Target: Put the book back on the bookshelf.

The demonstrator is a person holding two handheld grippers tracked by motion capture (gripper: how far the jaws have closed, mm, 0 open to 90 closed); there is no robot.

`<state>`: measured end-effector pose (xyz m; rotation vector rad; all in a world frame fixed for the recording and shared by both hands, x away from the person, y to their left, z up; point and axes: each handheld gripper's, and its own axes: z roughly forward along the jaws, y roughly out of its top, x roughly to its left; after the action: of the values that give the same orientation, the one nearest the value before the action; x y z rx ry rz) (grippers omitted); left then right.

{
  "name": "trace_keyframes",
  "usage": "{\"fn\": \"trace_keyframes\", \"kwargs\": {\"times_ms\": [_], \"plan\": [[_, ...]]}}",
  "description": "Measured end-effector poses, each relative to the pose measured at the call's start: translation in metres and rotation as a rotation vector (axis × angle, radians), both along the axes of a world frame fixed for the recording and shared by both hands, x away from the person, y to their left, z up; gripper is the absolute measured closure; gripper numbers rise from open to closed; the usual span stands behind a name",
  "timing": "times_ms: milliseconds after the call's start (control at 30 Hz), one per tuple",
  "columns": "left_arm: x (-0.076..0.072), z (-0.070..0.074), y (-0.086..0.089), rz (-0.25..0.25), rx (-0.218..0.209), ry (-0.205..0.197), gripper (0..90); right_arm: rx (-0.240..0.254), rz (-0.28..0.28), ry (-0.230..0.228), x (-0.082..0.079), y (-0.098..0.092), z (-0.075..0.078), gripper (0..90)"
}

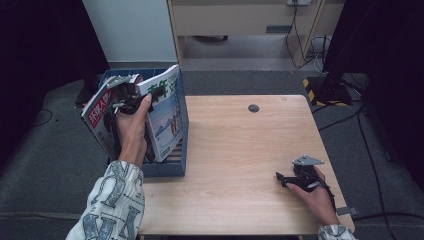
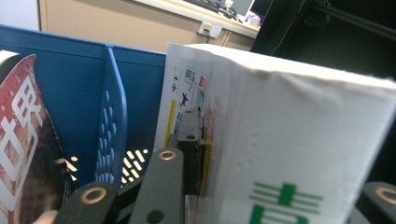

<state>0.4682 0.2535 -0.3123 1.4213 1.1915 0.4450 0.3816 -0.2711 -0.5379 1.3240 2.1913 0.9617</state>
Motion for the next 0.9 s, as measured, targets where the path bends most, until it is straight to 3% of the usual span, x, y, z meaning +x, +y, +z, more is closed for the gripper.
{"fn": "trace_keyframes", "kwargs": {"times_ms": [367, 500, 900], "plan": [[-0.003, -0.012, -0.009, -0.001, 0.003, -0.025, 71.5, 0.000, -0.004, -0.002, -0.001, 0.000, 0.000, 15.4], [-0.003, -0.019, -0.010, 0.000, 0.017, -0.013, 71.6, 0.000, -0.003, -0.002, 0.000, 0.000, 0.000, 15.4], [-0.004, -0.033, -0.008, 0.002, 0.008, 0.010, 71.3, 0.000, -0.004, 0.000, -0.001, 0.000, 0.000, 15.4]]}}
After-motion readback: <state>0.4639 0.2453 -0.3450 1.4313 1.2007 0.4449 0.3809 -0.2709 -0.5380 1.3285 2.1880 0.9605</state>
